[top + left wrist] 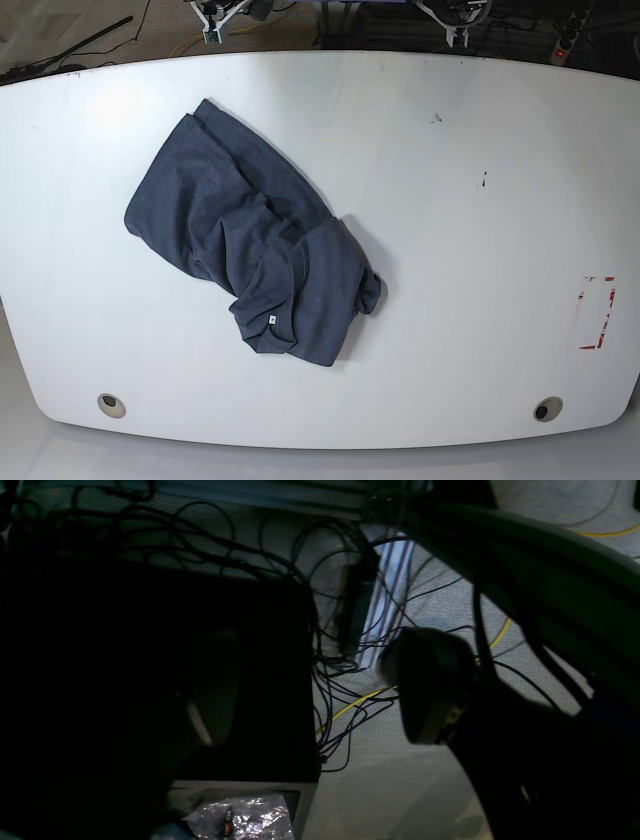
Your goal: Fold the T-shirt properly
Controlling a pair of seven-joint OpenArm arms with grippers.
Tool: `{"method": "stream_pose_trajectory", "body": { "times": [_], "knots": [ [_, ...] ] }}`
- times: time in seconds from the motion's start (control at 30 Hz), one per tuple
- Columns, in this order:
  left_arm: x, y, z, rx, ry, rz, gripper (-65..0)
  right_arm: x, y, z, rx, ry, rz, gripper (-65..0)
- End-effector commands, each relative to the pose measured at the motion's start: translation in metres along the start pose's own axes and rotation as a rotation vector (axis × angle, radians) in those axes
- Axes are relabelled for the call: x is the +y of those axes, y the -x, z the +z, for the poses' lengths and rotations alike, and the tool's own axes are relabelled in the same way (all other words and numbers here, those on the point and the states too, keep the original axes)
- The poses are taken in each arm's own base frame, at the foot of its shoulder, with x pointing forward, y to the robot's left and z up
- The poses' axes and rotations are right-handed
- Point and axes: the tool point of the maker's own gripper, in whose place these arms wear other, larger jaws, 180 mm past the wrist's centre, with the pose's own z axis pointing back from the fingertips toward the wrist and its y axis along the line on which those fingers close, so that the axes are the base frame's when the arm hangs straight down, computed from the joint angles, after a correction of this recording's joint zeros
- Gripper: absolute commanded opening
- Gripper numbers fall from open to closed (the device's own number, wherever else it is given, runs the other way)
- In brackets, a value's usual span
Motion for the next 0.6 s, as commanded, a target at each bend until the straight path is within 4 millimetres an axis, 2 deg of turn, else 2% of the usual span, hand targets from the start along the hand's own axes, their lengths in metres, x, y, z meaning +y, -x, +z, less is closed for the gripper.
{"method": "stream_pose_trajectory", "body": {
  "times": [0.0, 0.03, 0.57],
  "knots": [
    [0.014, -0.005, 0.002, -0.026, -0.027, 0.0, -20.2, -0.004, 0.002, 0.002, -0.002, 0.003, 0.003, -47.0],
    [0.003, -0.003, 0.001, -0.016, -0.005, 0.0, -20.0, 0.014, -0.007, -0.005, -0.022, -0.023, -0.006, -47.2],
    [0.004, 0.001, 0.001, -0.012, -0.006, 0.003, -20.1, 0.013, -0.005, -0.004, -0.021, -0.022, -0.004, -47.6]
  ]
}}
